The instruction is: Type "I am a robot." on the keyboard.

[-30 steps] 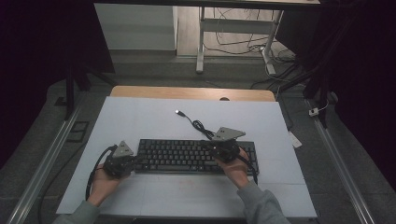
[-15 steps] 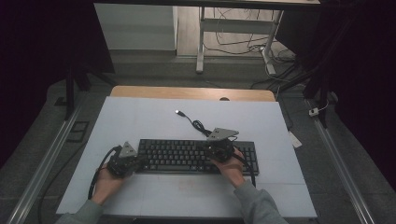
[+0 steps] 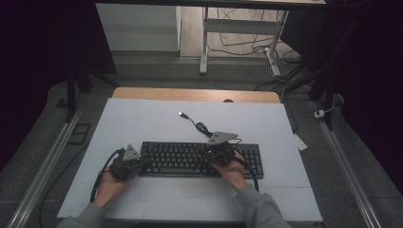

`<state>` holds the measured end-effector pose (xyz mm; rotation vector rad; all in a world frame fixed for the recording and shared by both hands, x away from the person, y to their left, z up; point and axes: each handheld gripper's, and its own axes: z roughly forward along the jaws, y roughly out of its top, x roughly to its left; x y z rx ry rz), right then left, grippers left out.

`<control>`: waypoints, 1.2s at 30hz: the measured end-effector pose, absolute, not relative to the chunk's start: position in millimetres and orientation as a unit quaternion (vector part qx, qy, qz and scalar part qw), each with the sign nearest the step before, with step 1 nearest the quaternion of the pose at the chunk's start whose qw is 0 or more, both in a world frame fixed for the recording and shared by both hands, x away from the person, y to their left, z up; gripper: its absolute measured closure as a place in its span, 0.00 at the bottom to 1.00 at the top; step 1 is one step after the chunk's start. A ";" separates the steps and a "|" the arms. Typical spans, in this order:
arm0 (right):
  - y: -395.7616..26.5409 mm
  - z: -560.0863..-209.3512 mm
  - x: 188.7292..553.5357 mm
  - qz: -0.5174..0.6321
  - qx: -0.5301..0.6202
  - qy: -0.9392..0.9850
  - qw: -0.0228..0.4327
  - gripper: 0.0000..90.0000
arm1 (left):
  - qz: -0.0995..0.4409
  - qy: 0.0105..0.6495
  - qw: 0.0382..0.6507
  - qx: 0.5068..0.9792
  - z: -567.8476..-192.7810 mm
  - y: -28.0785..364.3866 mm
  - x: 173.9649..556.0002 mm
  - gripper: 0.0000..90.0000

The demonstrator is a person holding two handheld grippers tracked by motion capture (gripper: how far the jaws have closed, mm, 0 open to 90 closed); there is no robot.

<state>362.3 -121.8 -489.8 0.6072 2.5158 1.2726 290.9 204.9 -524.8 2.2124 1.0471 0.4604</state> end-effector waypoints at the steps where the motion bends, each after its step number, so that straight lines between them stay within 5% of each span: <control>1: -121.5 -490.1 362.5 0.436 0.208 0.866 0.129 1.00 | 0.175 0.398 0.320 0.842 -524.8 204.9 291.0 0.99; 36: -81.0 -518.8 375.6 0.401 0.186 0.888 0.128 1.00 | 0.177 0.397 0.315 0.844 -527.4 203.3 291.3 0.99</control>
